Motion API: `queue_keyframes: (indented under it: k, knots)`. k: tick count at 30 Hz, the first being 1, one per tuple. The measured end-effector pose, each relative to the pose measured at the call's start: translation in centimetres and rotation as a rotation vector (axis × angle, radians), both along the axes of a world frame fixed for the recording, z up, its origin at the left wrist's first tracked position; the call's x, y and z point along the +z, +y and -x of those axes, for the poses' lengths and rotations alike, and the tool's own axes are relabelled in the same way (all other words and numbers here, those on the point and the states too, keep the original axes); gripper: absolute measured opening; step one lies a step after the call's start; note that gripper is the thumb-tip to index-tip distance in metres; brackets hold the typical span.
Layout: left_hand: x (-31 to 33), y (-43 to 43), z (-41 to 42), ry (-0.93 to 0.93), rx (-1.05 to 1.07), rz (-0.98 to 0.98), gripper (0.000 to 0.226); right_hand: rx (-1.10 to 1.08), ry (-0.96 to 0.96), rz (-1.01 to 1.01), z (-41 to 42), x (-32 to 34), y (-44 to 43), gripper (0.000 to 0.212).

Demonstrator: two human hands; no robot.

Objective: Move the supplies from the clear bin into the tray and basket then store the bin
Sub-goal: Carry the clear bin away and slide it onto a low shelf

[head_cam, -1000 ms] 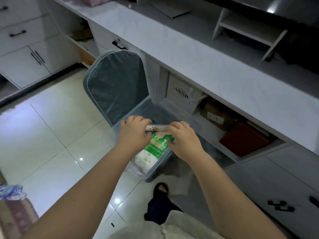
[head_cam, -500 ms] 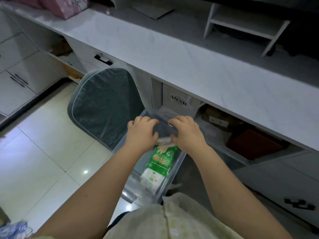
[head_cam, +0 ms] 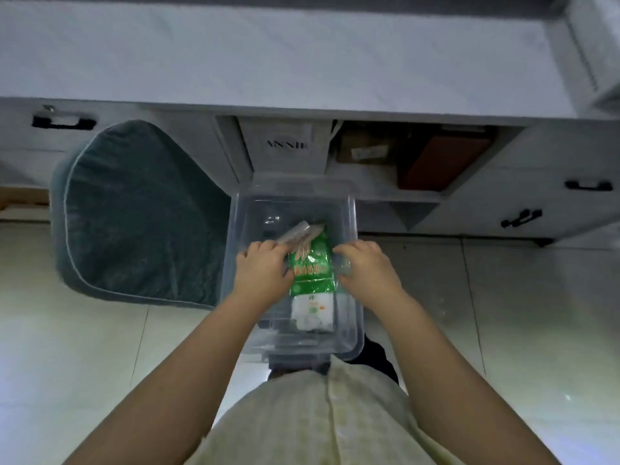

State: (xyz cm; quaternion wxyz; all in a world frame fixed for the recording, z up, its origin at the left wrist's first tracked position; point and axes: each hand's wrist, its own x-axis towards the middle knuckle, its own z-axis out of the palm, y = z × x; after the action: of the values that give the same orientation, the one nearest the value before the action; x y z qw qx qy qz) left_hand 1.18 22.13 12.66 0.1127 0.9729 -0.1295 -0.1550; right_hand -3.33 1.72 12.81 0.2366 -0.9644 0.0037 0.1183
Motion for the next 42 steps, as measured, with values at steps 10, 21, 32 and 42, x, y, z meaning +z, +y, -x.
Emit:
queue_keyframes:
  k: [10, 21, 32, 42]
  knots:
    - [-6.2, 8.3, 6.1, 0.207, -0.040, 0.005, 0.051, -0.329, 0.167, -0.100, 11.7, -6.3, 4.1, 0.056]
    - [-15.3, 14.2, 5.7, 0.681, 0.753, 0.668, 0.097, -1.220, 0.461, -0.760, 10.8, -17.6, 1.9, 0.069]
    - [-9.8, 11.2, 6.0, 1.007, 0.677, 0.888, 0.107, -1.432, 0.175, -1.251, 13.3, -10.9, -0.6, 0.060]
    - [-1.4, -7.0, 6.6, 1.118, 0.255, 0.923, 0.095, -1.628, -0.229, -1.475, 26.9, -1.6, -10.2, 0.069]
